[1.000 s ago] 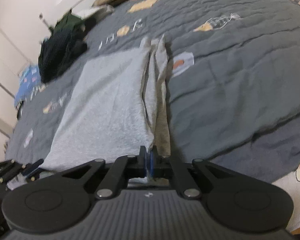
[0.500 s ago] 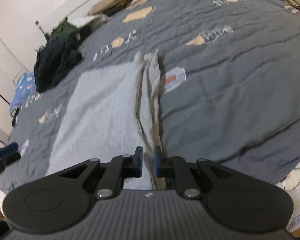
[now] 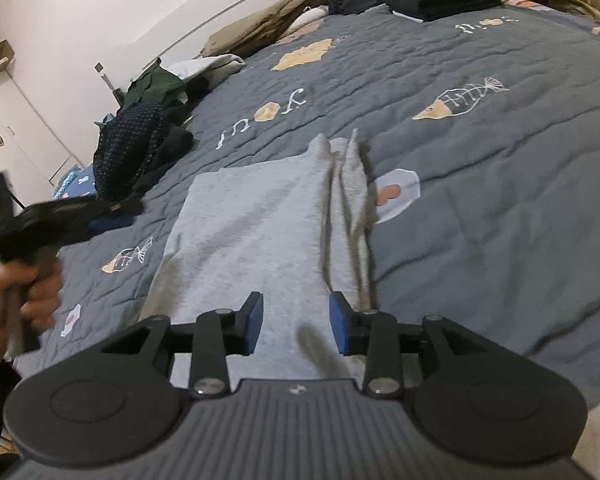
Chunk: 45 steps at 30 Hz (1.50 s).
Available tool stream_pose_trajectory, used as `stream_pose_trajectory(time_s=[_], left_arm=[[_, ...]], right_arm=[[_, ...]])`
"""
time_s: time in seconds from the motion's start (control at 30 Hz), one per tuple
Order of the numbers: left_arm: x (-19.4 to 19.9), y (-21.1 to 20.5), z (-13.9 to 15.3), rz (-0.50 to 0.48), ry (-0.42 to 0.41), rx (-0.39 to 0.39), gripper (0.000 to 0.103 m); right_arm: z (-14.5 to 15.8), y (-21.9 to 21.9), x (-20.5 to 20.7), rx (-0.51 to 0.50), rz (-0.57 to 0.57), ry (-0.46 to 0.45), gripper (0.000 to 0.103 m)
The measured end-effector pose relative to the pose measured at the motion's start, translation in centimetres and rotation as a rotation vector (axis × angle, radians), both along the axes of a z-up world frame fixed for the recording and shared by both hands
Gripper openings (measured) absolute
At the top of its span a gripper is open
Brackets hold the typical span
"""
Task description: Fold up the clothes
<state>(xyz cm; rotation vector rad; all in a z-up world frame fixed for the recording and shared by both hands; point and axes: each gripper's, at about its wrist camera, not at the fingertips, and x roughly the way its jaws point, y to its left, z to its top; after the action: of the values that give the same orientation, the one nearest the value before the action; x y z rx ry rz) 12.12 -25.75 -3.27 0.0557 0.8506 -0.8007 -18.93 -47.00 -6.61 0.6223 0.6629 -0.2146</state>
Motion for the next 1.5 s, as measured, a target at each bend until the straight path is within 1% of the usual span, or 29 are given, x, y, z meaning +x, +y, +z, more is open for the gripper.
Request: stream_pose_trajectory(time_s=[0.07, 0.23, 0.33, 0.37, 0.4, 0.43, 0.47, 0.57, 0.7, 0.77, 0.8, 0.9, 0.93, 0.97, 1.1, 1.17, 1.23, 1.3, 1.37, 1.5], left_arm=[[1.4, -0.9, -1.0, 0.012, 0.032, 0.01, 0.044], [4.7, -3.1, -3.7, 0.04, 0.112, 0.035, 0.044], [5.6, -3.7, -5.0, 0.032, 0.144, 0.02, 0.044], [5.8, -3.8, -5.1, 0.022, 0.147, 0.016, 0.039], [5.9, -3.9, -5.1, 0.01, 0.145, 0.016, 0.032], [6.0, -4.1, -5.0, -0.003, 0.142, 0.015, 0.016], [6.1, -4.2, -5.0, -0.015, 0.14, 0.015, 0.009], [6.4, -4.6, -4.6, -0.053, 0.121, 0.004, 0.005], [5.8, -5.3, -3.0, -0.101, 0.004, -0.062, 0.005], [5.0, -5.5, -2.5, -0.114, -0.048, -0.076, 0.006], [4.2, -5.1, -2.3, -0.114, -0.054, -0.072, 0.008], [1.9, -3.8, -1.7, -0.114, -0.072, -0.059, 0.022], [1.1, -3.3, -1.5, -0.114, -0.078, -0.055, 0.03], [0.3, -2.9, -1.3, -0.114, -0.084, -0.051, 0.035], [-2.8, -1.2, -0.5, -0.114, -0.109, -0.034, 0.037], [-4.4, -0.3, -0.1, -0.114, -0.121, -0.025, 0.041], [-6.0, 0.6, 0.3, -0.114, -0.133, -0.017, 0.041], [-7.9, 1.4, 0.7, -0.113, -0.139, -0.012, 0.045], [-10.5, 2.1, 0.8, -0.107, -0.122, -0.04, 0.052], [-13.9, 3.3, 0.3, -0.063, -0.085, -0.118, 0.054]], right_arm=[[0.0, -0.1, 0.3, -0.011, -0.005, -0.003, 0.036], [-0.4, -0.9, 1.0, 0.008, -0.011, -0.001, 0.036], [-0.6, -1.3, 1.0, 0.021, -0.02, 0.003, 0.036], [-0.7, -1.5, 1.0, 0.026, -0.024, 0.004, 0.036], [-0.7, -1.5, 1.0, 0.034, -0.027, 0.003, 0.036], [-0.7, -1.6, 0.9, 0.043, -0.031, 0.001, 0.036], [-0.7, -1.7, 0.9, 0.051, -0.034, 0.0, 0.036], [-0.7, -1.6, 0.8, 0.062, -0.032, -0.003, 0.036], [-0.7, -1.2, 0.8, 0.065, -0.018, -0.005, 0.036], [-0.6, -1.1, 0.8, 0.067, -0.012, -0.006, 0.036], [-0.6, -1.0, 0.9, 0.068, -0.008, -0.006, 0.037], [-0.7, -1.0, 0.8, 0.063, -0.009, 0.004, 0.036], [-0.7, -1.1, 0.8, 0.061, -0.009, 0.007, 0.036], [-0.7, -1.1, 0.8, 0.059, -0.01, 0.01, 0.037], [-0.8, -1.6, 0.4, 0.058, -0.024, 0.02, 0.037], [-0.7, -1.8, 0.2, 0.057, -0.031, 0.022, 0.037], [-0.6, -1.9, -0.1, 0.057, -0.03, 0.026, 0.037], [-0.6, -1.9, -0.4, 0.061, -0.024, 0.031, 0.037], [-0.5, -1.6, -0.8, 0.057, -0.014, 0.033, 0.037], [-0.4, -0.9, -1.8, 0.021, 0.027, 0.053, 0.037]])
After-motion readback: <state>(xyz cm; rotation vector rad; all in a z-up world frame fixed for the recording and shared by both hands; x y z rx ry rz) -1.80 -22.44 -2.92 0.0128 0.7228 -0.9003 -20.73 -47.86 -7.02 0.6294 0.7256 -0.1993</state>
